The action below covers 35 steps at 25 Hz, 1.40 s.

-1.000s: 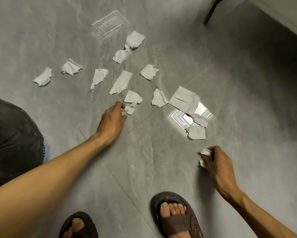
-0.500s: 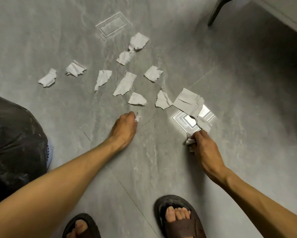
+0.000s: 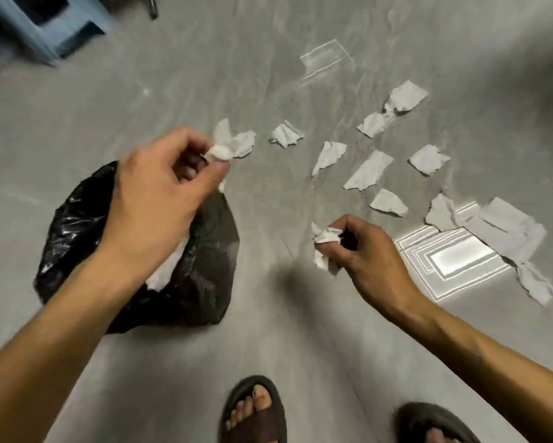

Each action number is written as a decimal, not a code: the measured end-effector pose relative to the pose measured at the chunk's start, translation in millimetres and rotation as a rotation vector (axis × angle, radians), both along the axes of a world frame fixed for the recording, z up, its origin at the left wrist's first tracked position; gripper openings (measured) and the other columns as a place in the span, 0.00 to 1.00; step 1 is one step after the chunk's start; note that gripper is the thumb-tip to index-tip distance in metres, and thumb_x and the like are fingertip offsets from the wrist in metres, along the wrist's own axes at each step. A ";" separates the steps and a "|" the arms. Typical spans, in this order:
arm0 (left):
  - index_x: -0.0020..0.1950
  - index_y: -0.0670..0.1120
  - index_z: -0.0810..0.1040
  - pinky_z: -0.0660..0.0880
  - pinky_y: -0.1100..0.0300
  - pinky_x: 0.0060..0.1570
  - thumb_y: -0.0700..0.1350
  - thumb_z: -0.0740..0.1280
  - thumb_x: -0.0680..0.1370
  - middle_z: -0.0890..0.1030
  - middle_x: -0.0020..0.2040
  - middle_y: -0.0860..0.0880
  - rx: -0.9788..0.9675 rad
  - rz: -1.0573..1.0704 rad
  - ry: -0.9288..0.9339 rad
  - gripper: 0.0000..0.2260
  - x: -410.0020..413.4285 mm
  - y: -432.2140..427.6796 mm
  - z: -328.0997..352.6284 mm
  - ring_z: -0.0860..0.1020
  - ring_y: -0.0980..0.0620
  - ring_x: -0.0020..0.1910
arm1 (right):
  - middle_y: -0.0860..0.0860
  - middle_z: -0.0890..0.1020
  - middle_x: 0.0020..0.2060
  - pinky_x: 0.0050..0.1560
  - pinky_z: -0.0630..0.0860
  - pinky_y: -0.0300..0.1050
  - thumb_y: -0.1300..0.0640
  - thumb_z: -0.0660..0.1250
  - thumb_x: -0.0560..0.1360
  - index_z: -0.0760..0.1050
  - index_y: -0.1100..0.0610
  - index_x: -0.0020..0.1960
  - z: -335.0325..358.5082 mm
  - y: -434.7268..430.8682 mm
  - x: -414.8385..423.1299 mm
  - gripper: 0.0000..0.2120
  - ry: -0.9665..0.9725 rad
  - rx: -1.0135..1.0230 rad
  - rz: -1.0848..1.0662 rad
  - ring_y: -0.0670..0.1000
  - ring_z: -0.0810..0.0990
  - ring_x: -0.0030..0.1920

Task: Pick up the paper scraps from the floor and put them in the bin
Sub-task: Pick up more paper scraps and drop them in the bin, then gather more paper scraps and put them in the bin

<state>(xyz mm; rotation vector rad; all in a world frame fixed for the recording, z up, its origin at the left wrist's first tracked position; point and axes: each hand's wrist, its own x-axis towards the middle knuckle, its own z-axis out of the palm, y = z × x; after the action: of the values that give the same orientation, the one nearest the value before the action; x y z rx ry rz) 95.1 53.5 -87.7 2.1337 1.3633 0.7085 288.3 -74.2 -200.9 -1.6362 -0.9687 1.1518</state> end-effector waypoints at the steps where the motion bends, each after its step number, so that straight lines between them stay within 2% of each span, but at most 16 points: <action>1: 0.41 0.57 0.78 0.70 0.71 0.34 0.50 0.71 0.72 0.77 0.32 0.53 -0.006 0.096 0.007 0.03 -24.1 9.0 3.2 0.72 0.61 0.30 | 0.53 0.84 0.32 0.32 0.73 0.33 0.60 0.70 0.74 0.77 0.57 0.41 15.8 14.9 -13.3 0.04 -0.055 0.075 0.072 0.47 0.80 0.31; 4: 0.39 0.53 0.78 0.66 0.75 0.29 0.45 0.72 0.73 0.77 0.31 0.52 -0.036 0.312 0.220 0.05 -84.3 14.5 -17.3 0.71 0.61 0.28 | 0.47 0.81 0.31 0.34 0.73 0.38 0.59 0.71 0.73 0.77 0.53 0.42 60.0 60.5 -61.4 0.04 -0.160 0.310 0.240 0.46 0.78 0.32; 7: 0.43 0.52 0.79 0.67 0.74 0.29 0.44 0.72 0.73 0.78 0.32 0.52 -0.145 0.382 0.358 0.04 -118.8 3.5 -48.1 0.75 0.60 0.30 | 0.40 0.76 0.30 0.35 0.68 0.31 0.60 0.73 0.71 0.78 0.52 0.42 78.5 102.5 -107.4 0.05 -0.177 0.465 0.305 0.40 0.75 0.32; 10: 0.51 0.54 0.77 0.66 0.70 0.33 0.44 0.73 0.73 0.78 0.36 0.53 -0.195 0.485 0.331 0.11 -140.3 0.6 -61.4 0.76 0.58 0.36 | 0.44 0.82 0.38 0.40 0.72 0.33 0.60 0.75 0.69 0.81 0.55 0.50 72.2 129.8 -142.2 0.10 -0.287 0.438 0.437 0.41 0.78 0.38; 12: 0.52 0.55 0.75 0.67 0.74 0.31 0.40 0.72 0.72 0.77 0.38 0.53 -0.182 0.544 0.248 0.13 -142.6 -1.0 -60.9 0.75 0.60 0.34 | 0.49 0.84 0.49 0.47 0.75 0.36 0.62 0.75 0.70 0.79 0.55 0.60 62.4 134.7 -151.5 0.19 -0.415 0.363 0.558 0.45 0.81 0.46; 13: 0.52 0.55 0.75 0.67 0.76 0.33 0.39 0.71 0.72 0.77 0.38 0.54 -0.171 0.563 0.203 0.14 -139.4 -1.8 -58.4 0.75 0.61 0.33 | 0.49 0.83 0.52 0.48 0.75 0.34 0.62 0.75 0.70 0.78 0.54 0.62 59.2 134.0 -150.3 0.21 -0.443 0.357 0.575 0.44 0.81 0.46; 15: 0.53 0.55 0.75 0.67 0.77 0.35 0.37 0.69 0.72 0.77 0.40 0.54 -0.140 0.571 0.128 0.15 -130.3 -3.4 -50.2 0.74 0.62 0.34 | 0.46 0.82 0.47 0.45 0.73 0.29 0.63 0.75 0.70 0.78 0.53 0.62 55.8 128.9 -140.4 0.22 -0.423 0.384 0.520 0.42 0.80 0.42; 18: 0.54 0.56 0.75 0.69 0.71 0.36 0.35 0.66 0.72 0.76 0.45 0.55 -0.135 0.460 0.021 0.17 -94.8 -10.4 -34.1 0.73 0.59 0.33 | 0.41 0.81 0.44 0.42 0.74 0.27 0.62 0.73 0.72 0.80 0.48 0.58 48.0 108.6 -96.3 0.16 -0.362 0.341 0.334 0.40 0.81 0.40; 20: 0.54 0.55 0.76 0.71 0.66 0.37 0.36 0.66 0.73 0.77 0.46 0.54 -0.157 0.292 -0.051 0.16 -57.4 -20.6 -23.5 0.74 0.57 0.32 | 0.41 0.82 0.45 0.38 0.72 0.25 0.61 0.71 0.74 0.80 0.46 0.53 35.9 87.8 -55.8 0.12 -0.326 0.247 0.199 0.40 0.81 0.41; 22: 0.54 0.53 0.77 0.70 0.66 0.36 0.38 0.68 0.73 0.77 0.45 0.54 -0.205 0.115 -0.086 0.14 -10.7 -34.0 -21.5 0.73 0.57 0.31 | 0.41 0.83 0.43 0.35 0.72 0.26 0.61 0.70 0.74 0.80 0.47 0.50 15.9 57.0 -6.5 0.10 -0.320 0.130 0.073 0.39 0.80 0.40; 24: 0.53 0.52 0.77 0.71 0.65 0.36 0.40 0.68 0.73 0.78 0.46 0.55 -0.265 -0.064 -0.069 0.11 39.4 -48.1 -28.4 0.74 0.58 0.32 | 0.44 0.83 0.46 0.37 0.72 0.29 0.61 0.69 0.74 0.80 0.49 0.51 -10.9 13.9 48.8 0.09 -0.446 -0.001 -0.087 0.41 0.79 0.41; 25: 0.53 0.52 0.77 0.73 0.63 0.38 0.41 0.68 0.73 0.78 0.47 0.55 -0.288 -0.153 -0.039 0.11 66.0 -54.5 -35.4 0.77 0.57 0.34 | 0.48 0.83 0.49 0.42 0.73 0.35 0.61 0.69 0.74 0.79 0.51 0.53 -26.0 -11.6 78.2 0.09 -0.548 -0.089 -0.176 0.43 0.79 0.43; 27: 0.56 0.51 0.76 0.75 0.58 0.46 0.43 0.68 0.73 0.78 0.52 0.53 -0.292 -0.306 0.067 0.12 111.7 -59.8 -56.7 0.79 0.54 0.43 | 0.56 0.79 0.57 0.52 0.75 0.48 0.60 0.69 0.75 0.77 0.55 0.60 -57.4 -60.4 125.2 0.14 -0.702 -0.285 -0.332 0.55 0.79 0.52; 30: 0.62 0.49 0.74 0.72 0.58 0.51 0.44 0.67 0.74 0.75 0.62 0.49 -0.272 -0.412 0.258 0.17 168.2 -53.4 -104.9 0.77 0.49 0.55 | 0.64 0.73 0.64 0.60 0.72 0.55 0.55 0.67 0.76 0.73 0.59 0.66 -91.6 -109.7 167.9 0.19 -0.778 -0.518 -0.431 0.63 0.72 0.62; 32: 0.67 0.48 0.71 0.71 0.56 0.56 0.44 0.66 0.75 0.71 0.68 0.48 -0.248 -0.446 0.380 0.20 199.1 -47.4 -141.8 0.74 0.46 0.62 | 0.65 0.74 0.62 0.60 0.72 0.56 0.55 0.67 0.77 0.74 0.61 0.64 -105.6 -125.4 185.6 0.18 -0.777 -0.571 -0.427 0.66 0.71 0.61; 35: 0.71 0.47 0.68 0.71 0.51 0.60 0.44 0.65 0.76 0.68 0.71 0.46 -0.233 -0.443 0.535 0.23 227.6 -34.3 -189.1 0.70 0.42 0.66 | 0.60 0.81 0.46 0.45 0.73 0.52 0.55 0.65 0.79 0.77 0.61 0.48 -117.2 -136.5 195.7 0.08 -0.704 -0.472 -0.387 0.61 0.76 0.46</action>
<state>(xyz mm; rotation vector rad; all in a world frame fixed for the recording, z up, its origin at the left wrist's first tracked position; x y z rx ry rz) 322.8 19.2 -276.8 2.3973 1.0730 -0.2011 484.1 -210.7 -318.1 -2.5743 -0.7560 0.5510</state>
